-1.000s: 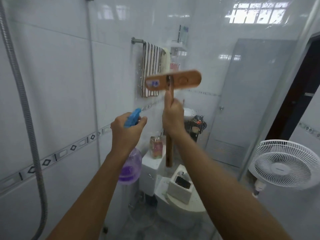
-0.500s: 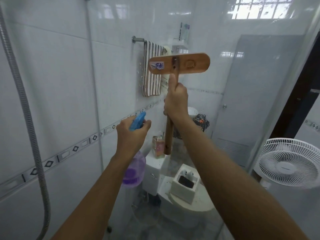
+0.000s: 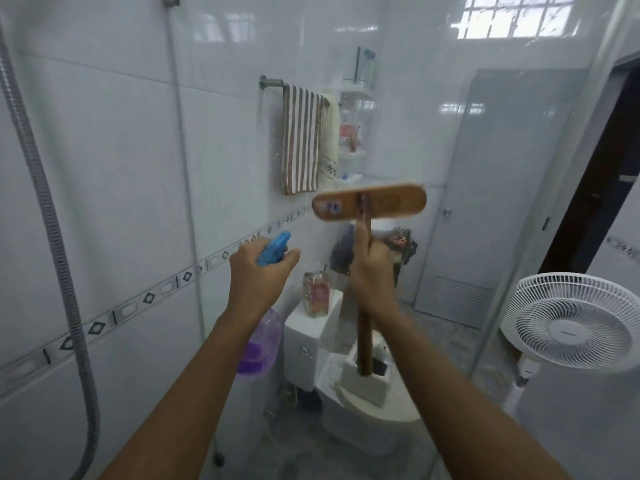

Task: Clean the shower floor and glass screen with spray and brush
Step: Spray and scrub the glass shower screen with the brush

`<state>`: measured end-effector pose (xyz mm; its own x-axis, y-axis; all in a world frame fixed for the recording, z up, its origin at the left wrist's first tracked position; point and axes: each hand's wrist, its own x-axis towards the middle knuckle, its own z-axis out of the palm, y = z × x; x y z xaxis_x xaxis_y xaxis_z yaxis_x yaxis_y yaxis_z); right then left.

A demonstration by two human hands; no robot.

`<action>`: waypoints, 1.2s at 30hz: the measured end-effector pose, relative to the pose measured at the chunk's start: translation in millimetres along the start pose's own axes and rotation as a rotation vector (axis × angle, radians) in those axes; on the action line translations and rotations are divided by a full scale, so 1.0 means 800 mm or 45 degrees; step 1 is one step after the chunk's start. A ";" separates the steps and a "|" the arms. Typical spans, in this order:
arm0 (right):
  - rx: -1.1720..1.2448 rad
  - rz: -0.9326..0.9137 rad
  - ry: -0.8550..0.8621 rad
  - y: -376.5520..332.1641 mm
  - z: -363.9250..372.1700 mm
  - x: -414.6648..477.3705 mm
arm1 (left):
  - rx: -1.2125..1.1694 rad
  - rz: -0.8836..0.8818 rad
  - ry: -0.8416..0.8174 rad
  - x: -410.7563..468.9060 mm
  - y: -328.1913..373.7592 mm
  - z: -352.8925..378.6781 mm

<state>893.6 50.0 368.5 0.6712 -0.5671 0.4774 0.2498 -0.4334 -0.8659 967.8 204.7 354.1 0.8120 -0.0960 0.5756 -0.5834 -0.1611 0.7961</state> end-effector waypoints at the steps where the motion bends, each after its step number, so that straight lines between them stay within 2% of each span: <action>1: -0.036 -0.058 0.028 -0.029 -0.020 0.021 | -0.017 0.000 -0.026 -0.003 0.008 0.009; 4: -0.113 -0.122 0.136 -0.096 -0.078 0.066 | -0.140 -0.012 -0.122 -0.014 0.033 0.033; 9: -0.202 -0.075 0.065 -0.119 -0.146 0.063 | -0.204 0.002 -0.096 -0.026 0.057 0.061; 15: -0.320 -0.080 0.063 -0.094 -0.156 0.057 | -0.152 0.073 -0.160 -0.021 0.075 0.065; 27: -0.258 -0.121 0.065 -0.068 -0.130 0.059 | -0.142 0.025 -0.053 -0.024 0.079 0.061; 31: -0.289 -0.085 0.016 0.001 -0.107 0.015 | -0.184 0.091 0.029 -0.034 0.077 0.066; 36: -0.119 0.141 0.048 0.123 -0.095 -0.096 | -0.151 0.114 -0.019 -0.063 0.074 0.085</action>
<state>813.6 -2.7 258.0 0.6636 -0.6404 0.3867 0.1082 -0.4293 -0.8967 893.5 133.2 359.8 0.7564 -0.1194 0.6431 -0.6505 -0.0338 0.7588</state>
